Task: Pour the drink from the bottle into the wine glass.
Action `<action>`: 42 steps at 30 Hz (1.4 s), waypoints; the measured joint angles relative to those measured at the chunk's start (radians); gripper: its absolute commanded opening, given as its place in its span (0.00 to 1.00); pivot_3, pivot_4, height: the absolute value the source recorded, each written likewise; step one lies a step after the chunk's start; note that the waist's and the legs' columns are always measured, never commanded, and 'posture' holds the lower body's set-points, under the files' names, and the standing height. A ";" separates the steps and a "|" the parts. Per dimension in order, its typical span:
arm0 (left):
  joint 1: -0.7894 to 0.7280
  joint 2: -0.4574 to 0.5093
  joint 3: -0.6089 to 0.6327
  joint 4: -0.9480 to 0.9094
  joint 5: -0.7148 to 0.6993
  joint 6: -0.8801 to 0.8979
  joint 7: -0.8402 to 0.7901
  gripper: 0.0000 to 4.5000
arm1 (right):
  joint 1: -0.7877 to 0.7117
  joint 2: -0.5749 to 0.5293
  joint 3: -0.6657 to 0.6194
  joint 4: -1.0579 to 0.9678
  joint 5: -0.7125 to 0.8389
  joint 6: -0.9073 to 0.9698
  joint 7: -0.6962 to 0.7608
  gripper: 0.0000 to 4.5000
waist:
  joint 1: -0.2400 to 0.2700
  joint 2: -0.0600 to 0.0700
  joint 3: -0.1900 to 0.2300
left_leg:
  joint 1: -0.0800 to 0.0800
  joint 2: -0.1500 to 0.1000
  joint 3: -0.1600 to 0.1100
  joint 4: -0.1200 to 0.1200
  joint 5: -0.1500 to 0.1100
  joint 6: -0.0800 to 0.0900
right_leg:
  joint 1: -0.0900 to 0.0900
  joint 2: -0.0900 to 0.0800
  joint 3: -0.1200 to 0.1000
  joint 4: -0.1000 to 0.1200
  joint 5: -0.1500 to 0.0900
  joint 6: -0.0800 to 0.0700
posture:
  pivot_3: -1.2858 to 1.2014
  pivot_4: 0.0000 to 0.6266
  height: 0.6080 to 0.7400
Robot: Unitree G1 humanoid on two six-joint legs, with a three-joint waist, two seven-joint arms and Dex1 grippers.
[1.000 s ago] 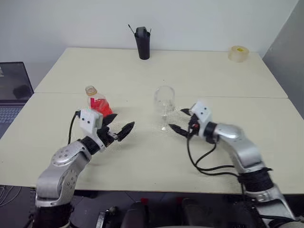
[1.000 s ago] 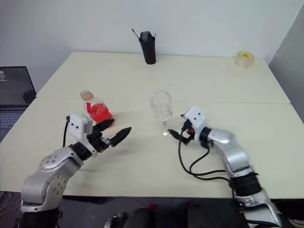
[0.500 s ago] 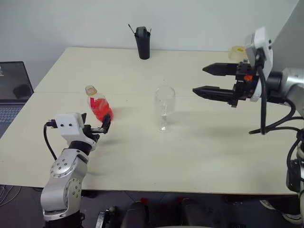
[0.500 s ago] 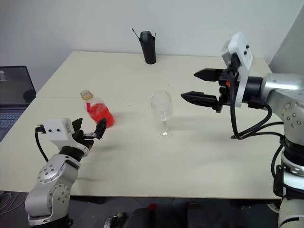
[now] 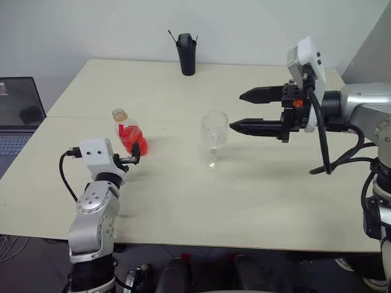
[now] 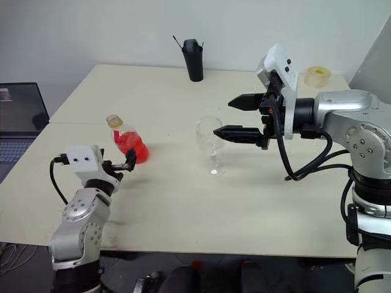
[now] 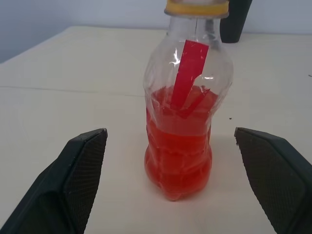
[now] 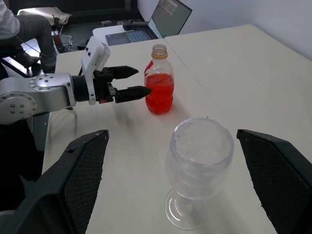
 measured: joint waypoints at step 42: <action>-0.671 0.247 -0.255 0.657 0.209 -0.470 -0.447 0.22 | 0.413 -0.077 -0.193 -0.160 0.022 -0.165 -0.056 1.00 | 0.024 -0.002 0.001 | -0.015 -0.004 -0.009 0.006 0.003 -0.004 | -0.007 -0.001 -0.017 0.000 0.000 0.000 | 0.52 0.24 1.00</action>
